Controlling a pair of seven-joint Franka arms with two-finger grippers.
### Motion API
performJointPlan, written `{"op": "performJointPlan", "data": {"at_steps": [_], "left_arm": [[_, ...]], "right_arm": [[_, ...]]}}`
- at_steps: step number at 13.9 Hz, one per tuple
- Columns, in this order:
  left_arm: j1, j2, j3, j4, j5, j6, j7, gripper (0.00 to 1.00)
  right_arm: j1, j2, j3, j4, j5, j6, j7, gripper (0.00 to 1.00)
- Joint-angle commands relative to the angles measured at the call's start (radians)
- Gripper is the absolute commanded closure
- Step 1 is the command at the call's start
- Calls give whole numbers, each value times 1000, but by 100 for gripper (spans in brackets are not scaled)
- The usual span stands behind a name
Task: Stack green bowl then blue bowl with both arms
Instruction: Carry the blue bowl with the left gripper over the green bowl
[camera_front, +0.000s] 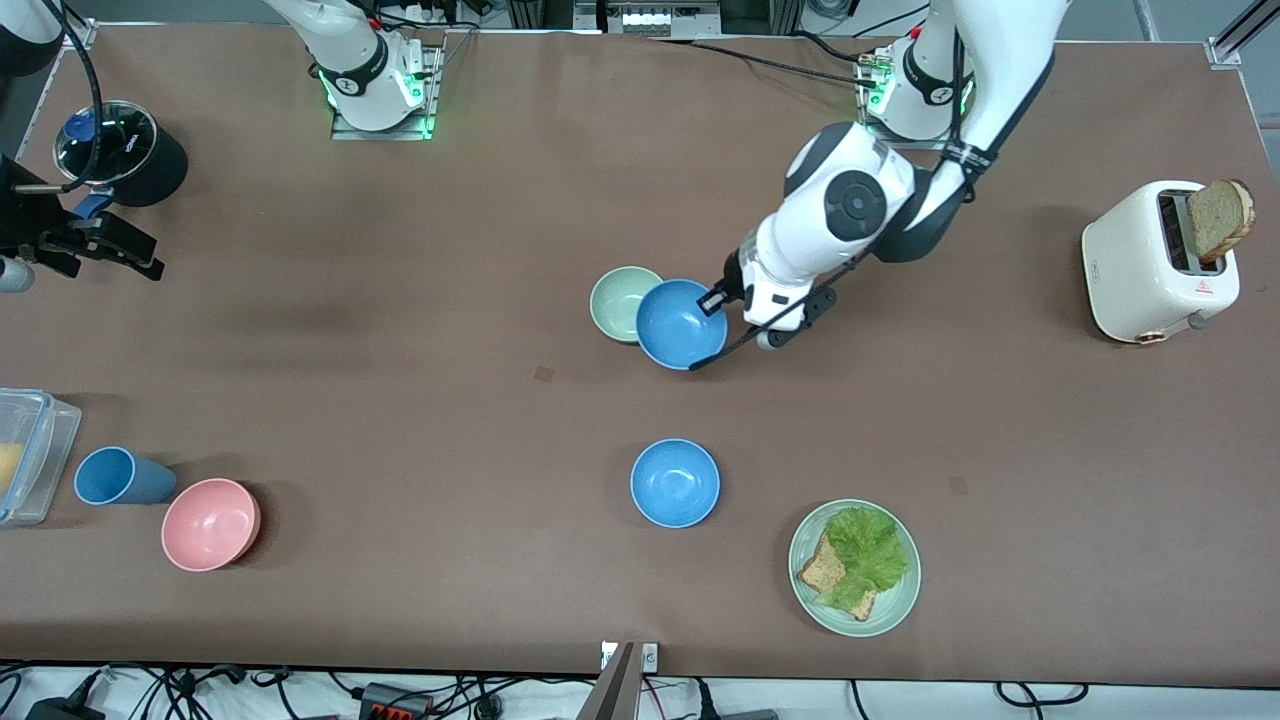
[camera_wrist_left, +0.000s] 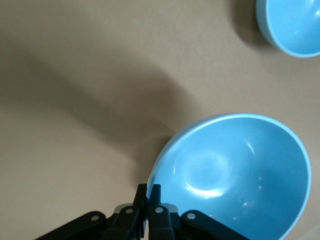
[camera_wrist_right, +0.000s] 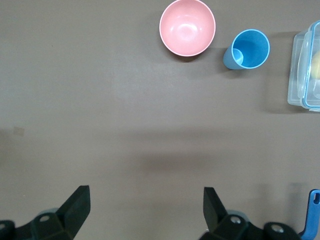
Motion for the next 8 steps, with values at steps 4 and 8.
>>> {"op": "performJointPlan", "data": {"at_steps": [4,8], "left_arm": [[-80,21,14,-27,36,76,-124,100],[-104,31,14,-36,39,119,-156,100]], "right_arm": [[-1,-17,3,0,-6,-65,-13,0],[-1,-17,1,-2,-4,-65,-11,0]]}}
